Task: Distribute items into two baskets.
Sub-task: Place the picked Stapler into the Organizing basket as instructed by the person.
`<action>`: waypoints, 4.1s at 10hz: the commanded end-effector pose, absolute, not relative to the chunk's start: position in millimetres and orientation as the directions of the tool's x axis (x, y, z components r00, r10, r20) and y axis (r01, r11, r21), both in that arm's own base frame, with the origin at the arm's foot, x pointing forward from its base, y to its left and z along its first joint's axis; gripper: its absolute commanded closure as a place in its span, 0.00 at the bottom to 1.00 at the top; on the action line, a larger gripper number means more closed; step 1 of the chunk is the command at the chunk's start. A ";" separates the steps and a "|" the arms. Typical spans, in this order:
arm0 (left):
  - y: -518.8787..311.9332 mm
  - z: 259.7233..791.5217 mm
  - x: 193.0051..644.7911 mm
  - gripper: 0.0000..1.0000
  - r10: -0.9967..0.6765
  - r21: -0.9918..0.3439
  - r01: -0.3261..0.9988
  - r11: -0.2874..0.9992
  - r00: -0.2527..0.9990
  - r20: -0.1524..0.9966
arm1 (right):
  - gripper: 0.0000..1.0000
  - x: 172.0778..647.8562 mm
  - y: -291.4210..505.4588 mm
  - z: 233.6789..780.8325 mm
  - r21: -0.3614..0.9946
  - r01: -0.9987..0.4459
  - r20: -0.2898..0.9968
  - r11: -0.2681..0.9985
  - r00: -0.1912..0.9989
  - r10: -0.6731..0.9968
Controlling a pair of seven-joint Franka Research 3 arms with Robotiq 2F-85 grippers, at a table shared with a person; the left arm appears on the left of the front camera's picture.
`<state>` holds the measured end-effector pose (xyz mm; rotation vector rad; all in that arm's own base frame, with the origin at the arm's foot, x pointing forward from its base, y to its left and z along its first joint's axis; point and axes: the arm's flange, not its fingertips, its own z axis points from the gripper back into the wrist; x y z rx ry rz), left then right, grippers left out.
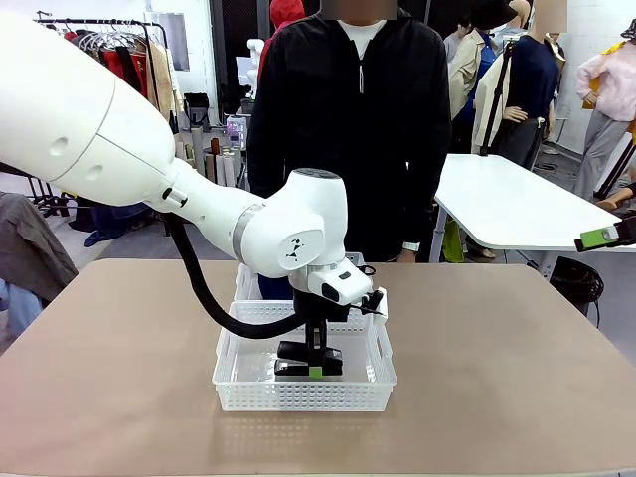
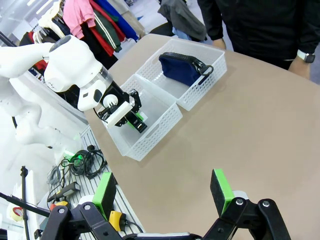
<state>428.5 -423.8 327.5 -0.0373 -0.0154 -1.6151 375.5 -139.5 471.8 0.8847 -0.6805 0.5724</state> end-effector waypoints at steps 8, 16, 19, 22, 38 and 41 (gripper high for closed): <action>-406.2 377.1 418.3 0.00 -1.000 0.009 1.000 -0.024 -0.024 0.012 | 0.00 375.4 -139.2 473.8 0.500 -0.695 0.735 0.516 0.656 0.172; -415.3 372.9 423.2 0.00 -0.999 0.012 0.999 -0.040 -0.040 0.009 | 0.00 375.4 -139.2 473.8 0.500 -0.695 0.735 0.516 0.656 0.172; -415.3 372.9 423.2 0.00 -0.999 0.012 0.999 -0.040 -0.040 0.009 | 0.00 375.4 -139.2 473.8 0.500 -0.695 0.735 0.516 0.656 0.172; -415.3 372.9 423.2 0.00 -0.999 0.012 0.999 -0.040 -0.040 0.009 | 0.00 375.4 -139.2 473.8 0.500 -0.695 0.735 0.516 0.656 0.172; -355.7 413.2 442.2 0.00 -0.981 -0.056 0.997 0.061 0.070 0.179 | 0.00 375.4 -139.2 473.8 0.500 -0.695 0.735 0.516 0.656 0.172; -253.1 458.6 455.3 0.00 -0.891 -0.120 0.971 0.207 0.238 0.386 | 0.00 375.4 -139.2 473.8 0.500 -0.695 0.735 0.516 0.656 0.172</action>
